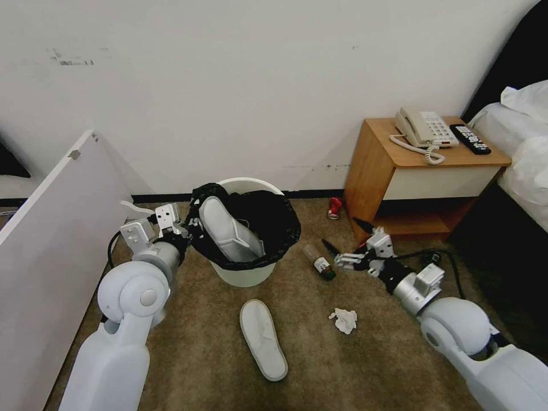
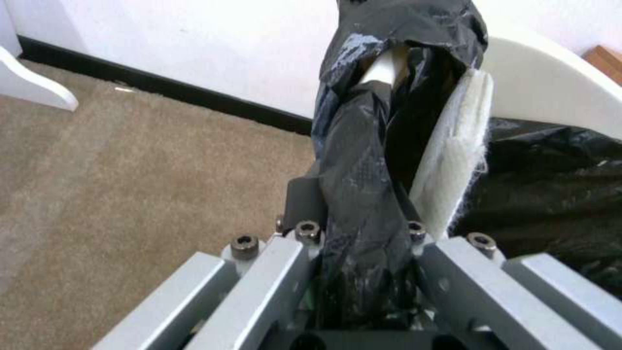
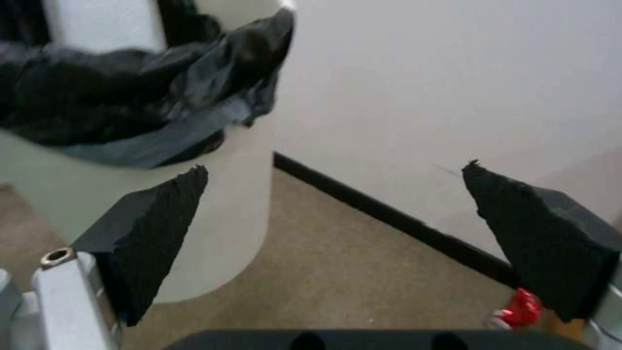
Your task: Pick up the trash bin, then pick up the garbage from the floor and place it into the trash bin.
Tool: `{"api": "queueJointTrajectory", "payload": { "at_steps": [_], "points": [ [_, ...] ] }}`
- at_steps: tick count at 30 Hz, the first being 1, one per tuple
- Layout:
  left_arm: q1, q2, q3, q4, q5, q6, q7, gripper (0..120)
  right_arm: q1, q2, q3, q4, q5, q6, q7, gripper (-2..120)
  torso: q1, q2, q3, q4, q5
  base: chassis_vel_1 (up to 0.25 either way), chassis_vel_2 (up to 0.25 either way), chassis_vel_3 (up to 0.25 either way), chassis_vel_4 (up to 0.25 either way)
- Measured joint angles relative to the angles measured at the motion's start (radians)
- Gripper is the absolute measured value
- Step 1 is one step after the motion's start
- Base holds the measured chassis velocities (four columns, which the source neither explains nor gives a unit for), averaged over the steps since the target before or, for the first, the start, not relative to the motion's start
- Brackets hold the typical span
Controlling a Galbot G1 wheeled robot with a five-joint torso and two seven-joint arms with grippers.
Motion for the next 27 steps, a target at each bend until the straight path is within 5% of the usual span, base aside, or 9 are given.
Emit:
{"api": "queueJointTrajectory", "payload": {
  "at_steps": [27],
  "points": [
    [0.016,-0.014,-0.022,-0.022,0.009,0.0,-0.006,4,0.135,-0.002,-0.326,-0.241,-0.04,0.075,-0.062,100,0.0,0.0,0.0,-0.0001,0.0001,0.0,0.0,0.0,0.0]
  ]
}}
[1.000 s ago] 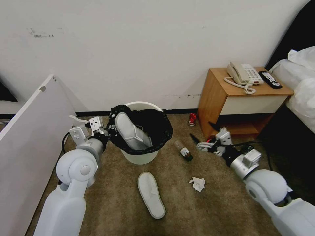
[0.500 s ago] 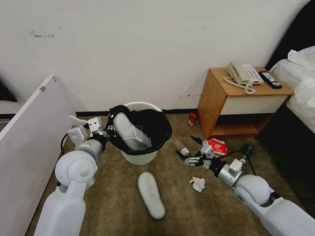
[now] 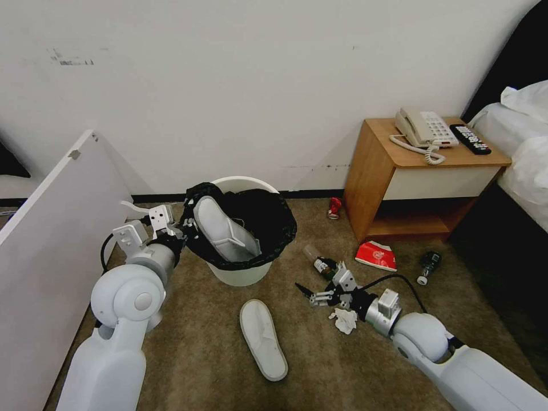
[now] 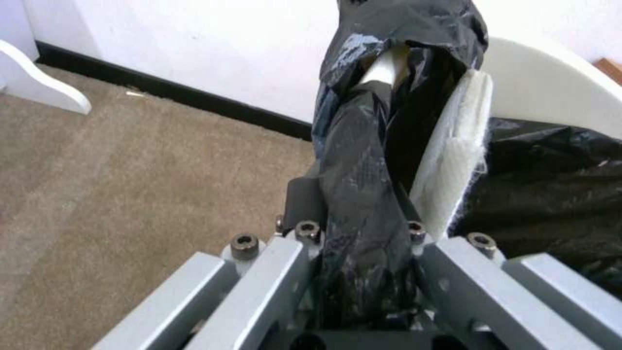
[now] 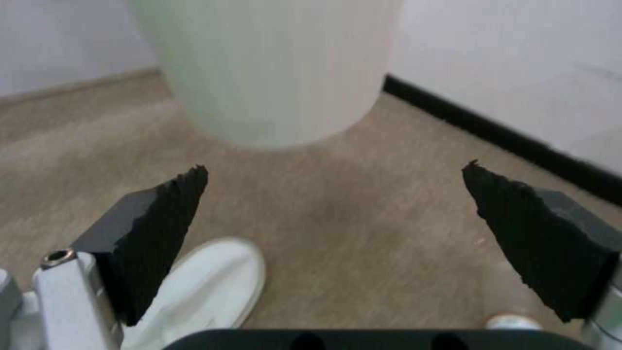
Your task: Pick up the trash bin, then pick up the garbage from the floor and place it into the trash bin.
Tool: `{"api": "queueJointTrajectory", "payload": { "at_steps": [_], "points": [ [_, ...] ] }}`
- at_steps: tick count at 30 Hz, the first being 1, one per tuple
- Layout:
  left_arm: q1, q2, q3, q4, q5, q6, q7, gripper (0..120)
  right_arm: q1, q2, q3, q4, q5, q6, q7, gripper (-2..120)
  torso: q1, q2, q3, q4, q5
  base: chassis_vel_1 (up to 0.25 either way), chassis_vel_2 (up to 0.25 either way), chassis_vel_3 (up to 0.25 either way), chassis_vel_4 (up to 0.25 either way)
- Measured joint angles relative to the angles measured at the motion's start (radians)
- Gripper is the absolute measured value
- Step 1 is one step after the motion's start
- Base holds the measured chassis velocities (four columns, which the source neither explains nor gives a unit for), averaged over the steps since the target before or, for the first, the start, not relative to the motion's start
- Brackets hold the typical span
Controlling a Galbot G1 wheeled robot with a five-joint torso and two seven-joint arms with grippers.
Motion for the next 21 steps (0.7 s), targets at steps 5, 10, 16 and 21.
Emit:
{"api": "queueJointTrajectory", "payload": {
  "at_steps": [5,10,16,21],
  "points": [
    [0.002,-0.002,0.0,0.0,0.001,0.0,-0.003,4,0.019,0.015,-0.07,-0.044,-0.015,0.004,0.001,100,0.0,0.0,0.0,0.0001,-0.0001,0.0,0.0,0.0,0.0],
    [0.006,-0.004,0.003,0.0,0.004,0.0,-0.003,4,0.025,0.033,-0.098,-0.073,-0.027,0.009,0.002,100,0.0,0.0,0.0,0.0001,0.0,0.0,0.0,0.0,0.0],
    [0.008,-0.006,0.007,0.003,0.009,0.0,-0.003,4,0.028,0.058,-0.121,-0.117,-0.049,0.018,0.003,100,0.0,0.0,0.0,0.0001,-0.0001,0.0,0.0,0.0,0.0],
    [0.005,-0.009,0.013,0.009,0.01,0.0,-0.004,4,0.041,0.078,-0.146,-0.157,-0.061,0.028,0.002,100,0.0,0.0,0.0,0.0,0.0,0.0,0.0,0.0,0.0]
  ]
}}
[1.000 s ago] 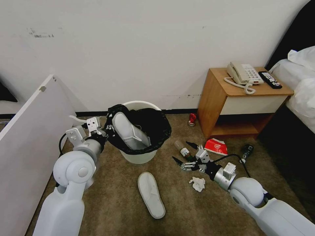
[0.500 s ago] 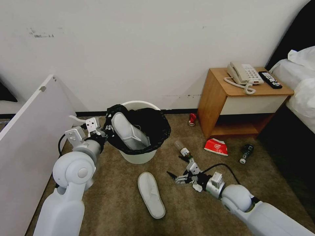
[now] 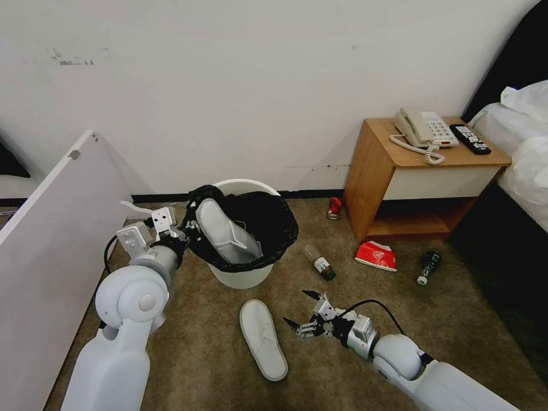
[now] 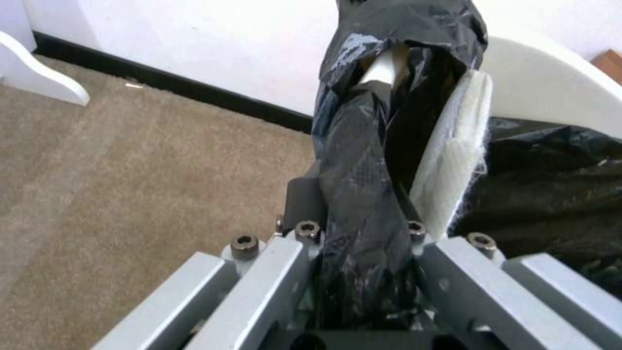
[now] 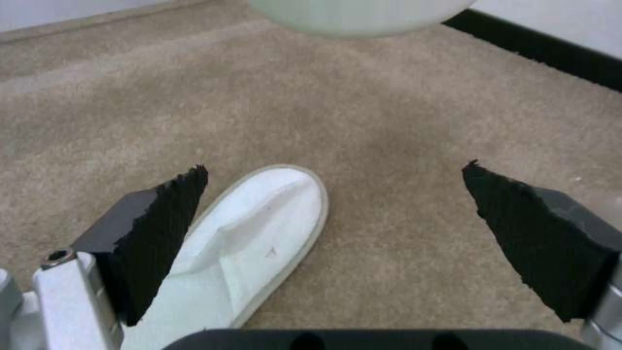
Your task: Pick up the trash bin, then pick up the garbage from the floor and place it into the trash bin.
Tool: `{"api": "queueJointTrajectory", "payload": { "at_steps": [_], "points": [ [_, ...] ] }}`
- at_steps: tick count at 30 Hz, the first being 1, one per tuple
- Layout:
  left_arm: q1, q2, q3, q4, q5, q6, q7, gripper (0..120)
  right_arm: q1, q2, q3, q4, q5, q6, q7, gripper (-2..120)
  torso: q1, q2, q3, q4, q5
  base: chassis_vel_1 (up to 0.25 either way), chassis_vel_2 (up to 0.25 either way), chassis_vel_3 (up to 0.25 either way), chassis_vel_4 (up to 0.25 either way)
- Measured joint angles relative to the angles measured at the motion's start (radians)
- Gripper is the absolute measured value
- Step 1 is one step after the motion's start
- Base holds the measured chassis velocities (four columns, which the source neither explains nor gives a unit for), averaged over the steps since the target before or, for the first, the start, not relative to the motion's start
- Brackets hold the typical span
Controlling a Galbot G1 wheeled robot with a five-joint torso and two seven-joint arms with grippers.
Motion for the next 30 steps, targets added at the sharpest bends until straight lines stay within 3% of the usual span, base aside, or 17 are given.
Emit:
{"api": "queueJointTrajectory", "payload": {
  "at_steps": [15,30],
  "points": [
    [0.009,0.0,-0.002,0.002,0.004,0.0,0.0,4,0.028,0.06,-0.046,-0.076,0.018,-0.006,0.022,100,0.0,0.0,0.0,0.0001,0.0,0.0,0.0,0.0,0.0],
    [0.013,-0.007,0.006,0.008,0.009,0.0,0.003,4,0.035,0.142,-0.074,-0.142,0.053,-0.092,0.173,100,0.0,0.0,0.0,0.0,-0.0001,0.0,0.0,0.0,0.0]
  ]
}}
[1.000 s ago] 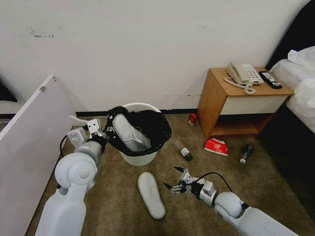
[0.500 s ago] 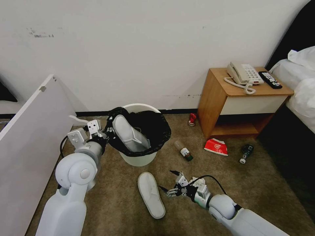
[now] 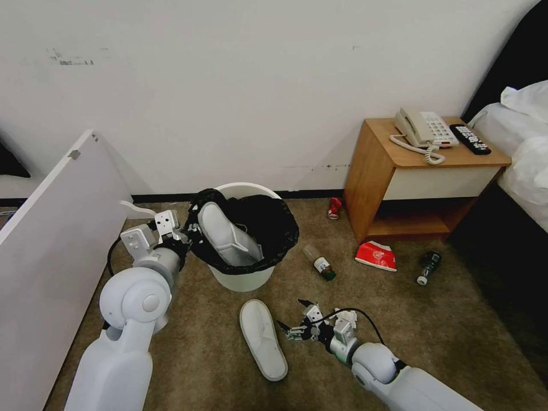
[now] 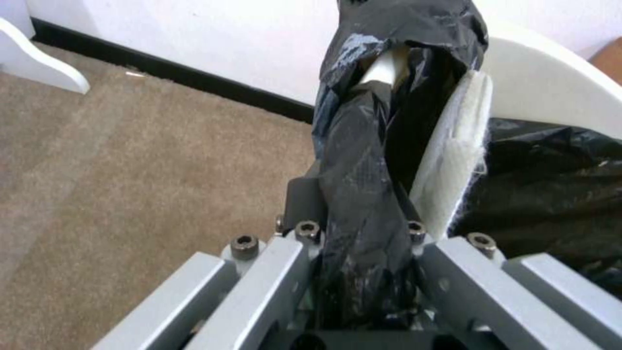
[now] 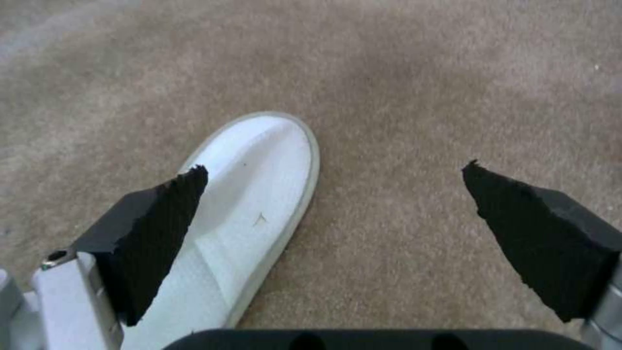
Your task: Pick up the trash bin, then pick up the garbage from the floor and place it into the trash bin.
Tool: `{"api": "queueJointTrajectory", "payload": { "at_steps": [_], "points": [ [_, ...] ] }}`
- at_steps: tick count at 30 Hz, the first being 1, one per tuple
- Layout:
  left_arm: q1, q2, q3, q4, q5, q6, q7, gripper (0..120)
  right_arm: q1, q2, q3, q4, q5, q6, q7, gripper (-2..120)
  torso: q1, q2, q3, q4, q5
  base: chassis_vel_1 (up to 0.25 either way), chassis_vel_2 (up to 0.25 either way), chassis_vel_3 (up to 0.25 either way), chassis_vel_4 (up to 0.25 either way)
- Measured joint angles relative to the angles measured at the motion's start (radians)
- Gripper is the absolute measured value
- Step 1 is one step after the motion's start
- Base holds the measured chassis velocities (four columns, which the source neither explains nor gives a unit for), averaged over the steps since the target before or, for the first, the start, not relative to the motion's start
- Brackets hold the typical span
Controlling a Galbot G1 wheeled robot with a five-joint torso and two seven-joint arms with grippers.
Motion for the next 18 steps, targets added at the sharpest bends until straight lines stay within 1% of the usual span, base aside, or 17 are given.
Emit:
{"api": "queueJointTrajectory", "payload": {
  "at_steps": [1,6,9,12,18],
  "points": [
    [0.001,-0.001,0.0,0.0,0.001,0.0,0.001,4,0.002,0.012,-0.006,-0.006,-0.006,-0.009,0.02,100,0.0,0.0,0.0,0.0,0.0,0.0,0.0,0.0,0.0],
    [0.004,-0.001,-0.002,-0.002,0.003,0.0,0.002,4,0.007,0.035,-0.019,-0.016,-0.011,-0.018,0.047,100,0.0,0.0,0.0,0.0,0.0,0.0,0.0,0.0,0.0],
    [0.009,-0.001,-0.007,-0.005,0.004,0.0,0.004,4,0.019,0.072,-0.04,-0.028,-0.017,-0.029,0.069,100,0.0,0.0,0.0,0.0,-0.0001,0.0,0.0,0.0,0.0],
    [0.01,-0.001,-0.008,-0.006,0.005,0.0,0.004,4,0.028,0.09,-0.054,-0.032,-0.017,-0.037,0.078,100,0.0,0.0,0.0,0.0001,0.0001,0.0,0.0,0.0,0.0],
    [0.011,-0.002,-0.01,-0.006,0.006,-0.001,0.004,4,0.035,0.105,-0.065,-0.039,-0.018,-0.04,0.081,100,0.0,0.0,0.0,0.0,0.0,0.0,0.0,0.0,0.0]
  ]
}}
